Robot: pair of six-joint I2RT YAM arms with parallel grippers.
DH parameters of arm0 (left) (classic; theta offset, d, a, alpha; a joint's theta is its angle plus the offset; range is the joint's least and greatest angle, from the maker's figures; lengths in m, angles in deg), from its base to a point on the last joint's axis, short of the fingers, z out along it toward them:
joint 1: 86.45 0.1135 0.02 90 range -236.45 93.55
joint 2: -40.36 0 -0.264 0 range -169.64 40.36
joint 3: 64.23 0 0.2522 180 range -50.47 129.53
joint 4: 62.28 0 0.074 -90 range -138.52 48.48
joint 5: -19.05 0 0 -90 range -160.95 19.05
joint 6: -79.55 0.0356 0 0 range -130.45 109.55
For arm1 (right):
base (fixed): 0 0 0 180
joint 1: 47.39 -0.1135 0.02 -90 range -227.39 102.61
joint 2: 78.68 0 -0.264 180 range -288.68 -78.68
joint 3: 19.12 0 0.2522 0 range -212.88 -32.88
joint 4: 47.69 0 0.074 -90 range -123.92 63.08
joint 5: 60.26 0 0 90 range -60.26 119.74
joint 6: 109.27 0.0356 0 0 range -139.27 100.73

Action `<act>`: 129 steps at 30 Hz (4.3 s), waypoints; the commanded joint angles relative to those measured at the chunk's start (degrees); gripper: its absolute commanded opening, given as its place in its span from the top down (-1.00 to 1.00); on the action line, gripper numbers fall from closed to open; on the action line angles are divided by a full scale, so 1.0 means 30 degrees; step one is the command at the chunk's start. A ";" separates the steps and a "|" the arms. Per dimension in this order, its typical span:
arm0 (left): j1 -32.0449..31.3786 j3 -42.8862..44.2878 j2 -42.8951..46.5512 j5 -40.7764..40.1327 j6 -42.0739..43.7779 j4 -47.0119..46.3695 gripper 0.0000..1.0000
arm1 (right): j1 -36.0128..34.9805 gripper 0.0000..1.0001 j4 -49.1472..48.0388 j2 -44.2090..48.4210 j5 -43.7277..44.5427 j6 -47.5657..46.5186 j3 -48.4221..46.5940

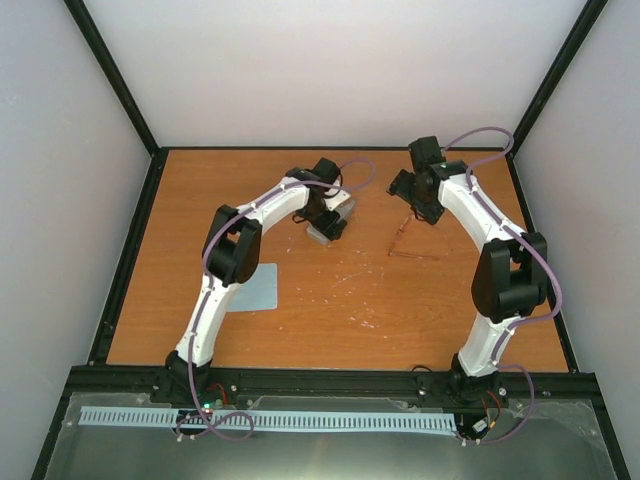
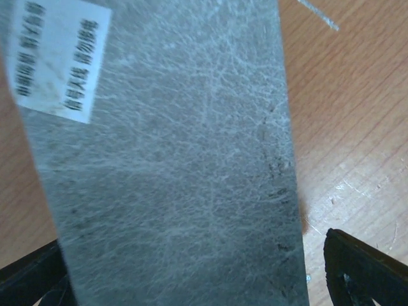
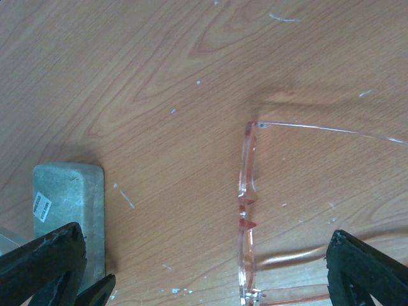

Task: Organize the sunglasses
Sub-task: Pick up the sunglasses case from the center of the board, then open the sunglasses case.

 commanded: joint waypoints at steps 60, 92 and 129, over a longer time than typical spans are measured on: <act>0.3314 -0.0748 0.3562 3.3852 -0.3066 -0.4614 0.19 | 0.0703 -1.00 -2.5661 0.2204 -2.1005 -0.1575 0.7715; 0.3521 0.1869 0.2288 2.0490 0.4462 0.2048 -0.99 | 0.0705 0.17 -2.3060 0.3016 -2.2017 -0.3013 0.7493; 0.4605 0.2316 0.0617 1.4926 0.5503 0.1087 -0.99 | 0.0726 0.94 -1.3032 0.4807 -2.3917 -0.9157 0.6300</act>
